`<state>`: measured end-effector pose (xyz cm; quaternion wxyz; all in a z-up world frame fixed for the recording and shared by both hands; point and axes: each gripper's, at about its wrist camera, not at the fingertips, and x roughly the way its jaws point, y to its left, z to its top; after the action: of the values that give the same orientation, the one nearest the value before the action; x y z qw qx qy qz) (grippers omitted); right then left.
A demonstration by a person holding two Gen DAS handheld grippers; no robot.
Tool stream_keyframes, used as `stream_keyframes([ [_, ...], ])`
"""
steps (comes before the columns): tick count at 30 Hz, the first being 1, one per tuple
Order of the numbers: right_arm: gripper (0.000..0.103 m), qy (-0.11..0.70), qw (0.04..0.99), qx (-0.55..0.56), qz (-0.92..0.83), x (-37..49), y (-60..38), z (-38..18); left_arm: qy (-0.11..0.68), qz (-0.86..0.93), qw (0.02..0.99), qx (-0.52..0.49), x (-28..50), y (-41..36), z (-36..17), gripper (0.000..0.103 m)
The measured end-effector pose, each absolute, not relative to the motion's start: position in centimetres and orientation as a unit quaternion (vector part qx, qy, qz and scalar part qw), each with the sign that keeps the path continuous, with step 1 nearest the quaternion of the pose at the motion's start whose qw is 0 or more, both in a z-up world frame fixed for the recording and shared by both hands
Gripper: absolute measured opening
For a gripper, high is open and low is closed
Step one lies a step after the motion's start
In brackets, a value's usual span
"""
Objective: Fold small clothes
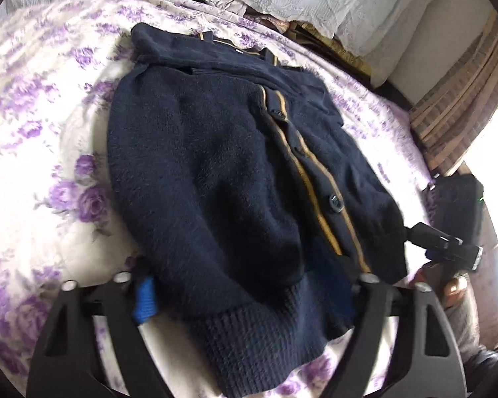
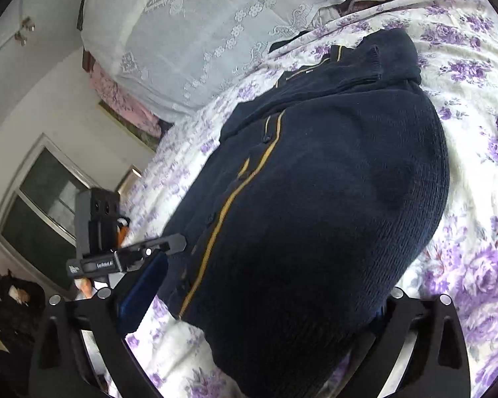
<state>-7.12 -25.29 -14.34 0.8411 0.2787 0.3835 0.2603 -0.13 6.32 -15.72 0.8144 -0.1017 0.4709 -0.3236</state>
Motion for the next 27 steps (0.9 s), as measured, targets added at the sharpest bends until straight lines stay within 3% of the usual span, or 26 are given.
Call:
stream_keyframes([
  [2,0.1,0.373,0.838,0.302,0.261,-6.7,-25.8,-14.5,0.474,-0.335,0.804,-0.125,0.3,6.5,-15.9,0.09],
  [4,0.099,0.369,0.834,0.313,0.266,-6.4,-25.9,-14.5,0.477,-0.346,0.797,-0.131,0.1,6.7,-15.7,0.087],
  [6,0.08,0.368,0.833,0.321,0.262,-6.6,-26.0,-14.7,0.473,-0.354,0.795,-0.14,-0.3,6.9,-15.5,0.069],
  [7,0.072,0.369,0.83,0.329,0.257,-6.8,-26.2,-14.9,0.474,-0.362,0.79,-0.146,-0.5,7.0,-15.5,0.055],
  [8,0.057,0.371,0.826,0.339,0.254,-6.9,-26.6,-15.2,0.477,-0.364,0.786,-0.15,-0.6,7.1,-15.6,0.046],
  [9,0.049,0.375,0.819,0.355,0.252,-6.9,-26.9,-15.5,0.48,-0.361,0.785,-0.149,-0.5,7.1,-15.7,0.045],
  [11,0.042,0.382,0.81,0.368,0.251,-7.0,-27.4,-16.0,0.492,-0.35,0.783,-0.148,-0.2,6.9,-16.3,0.043],
  [16,0.043,0.401,0.818,0.33,0.248,-6.7,-26.2,-15.9,0.491,-0.35,0.785,-0.146,-0.1,6.7,-16.4,0.047],
  [19,0.037,0.398,0.821,0.33,0.244,-7.0,-26.3,-15.9,0.485,-0.347,0.791,-0.137,-0.4,6.6,-16.2,0.036],
  [20,0.028,0.397,0.822,0.331,0.239,-7.2,-26.4,-15.9,0.485,-0.348,0.791,-0.137,-0.3,6.6,-16.2,0.027],
  [21,0.025,0.396,0.823,0.332,0.237,-7.2,-26.5,-15.9,0.485,-0.349,0.79,-0.138,-0.4,6.6,-16.1,0.024],
  [27,0.018,0.392,0.839,0.305,0.223,-7.9,-26.2,-15.3,0.468,-0.346,0.803,-0.125,-0.9,6.8,-15.2,0.02],
])
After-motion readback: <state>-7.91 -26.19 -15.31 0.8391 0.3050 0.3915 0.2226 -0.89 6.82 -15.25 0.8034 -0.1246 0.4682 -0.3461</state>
